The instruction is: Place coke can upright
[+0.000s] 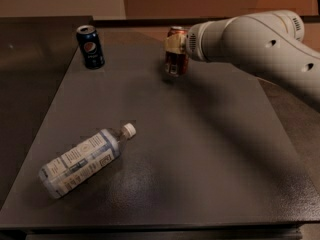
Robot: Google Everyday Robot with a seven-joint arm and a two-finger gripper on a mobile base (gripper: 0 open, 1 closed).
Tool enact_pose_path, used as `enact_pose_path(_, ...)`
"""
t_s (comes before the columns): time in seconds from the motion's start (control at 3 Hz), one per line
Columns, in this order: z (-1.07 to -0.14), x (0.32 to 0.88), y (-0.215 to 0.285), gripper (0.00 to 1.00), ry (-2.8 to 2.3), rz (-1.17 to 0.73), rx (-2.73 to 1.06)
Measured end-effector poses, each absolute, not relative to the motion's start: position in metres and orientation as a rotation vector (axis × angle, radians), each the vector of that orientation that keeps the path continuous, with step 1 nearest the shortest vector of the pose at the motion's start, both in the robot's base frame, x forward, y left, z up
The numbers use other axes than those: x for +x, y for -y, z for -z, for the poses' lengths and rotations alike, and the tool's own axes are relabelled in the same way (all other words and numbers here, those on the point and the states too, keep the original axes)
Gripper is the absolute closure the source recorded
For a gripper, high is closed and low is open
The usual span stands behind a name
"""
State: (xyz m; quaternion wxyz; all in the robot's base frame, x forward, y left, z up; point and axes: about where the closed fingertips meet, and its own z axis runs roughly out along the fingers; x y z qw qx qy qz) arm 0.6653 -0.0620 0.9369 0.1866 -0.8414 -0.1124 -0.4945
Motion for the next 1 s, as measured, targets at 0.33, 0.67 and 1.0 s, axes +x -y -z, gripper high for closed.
enact_pose_path(0.33, -0.928, 0.669, 0.051, 1.0, 0.559, 1.556, -2.297)
enact_pose_path(0.67, -0.92, 0.671, 0.038, 1.0, 0.757, 1.681, -2.217)
enact_pose_path(1.0, -0.917, 0.671, 0.033, 0.81, 0.832, 1.752, -2.176)
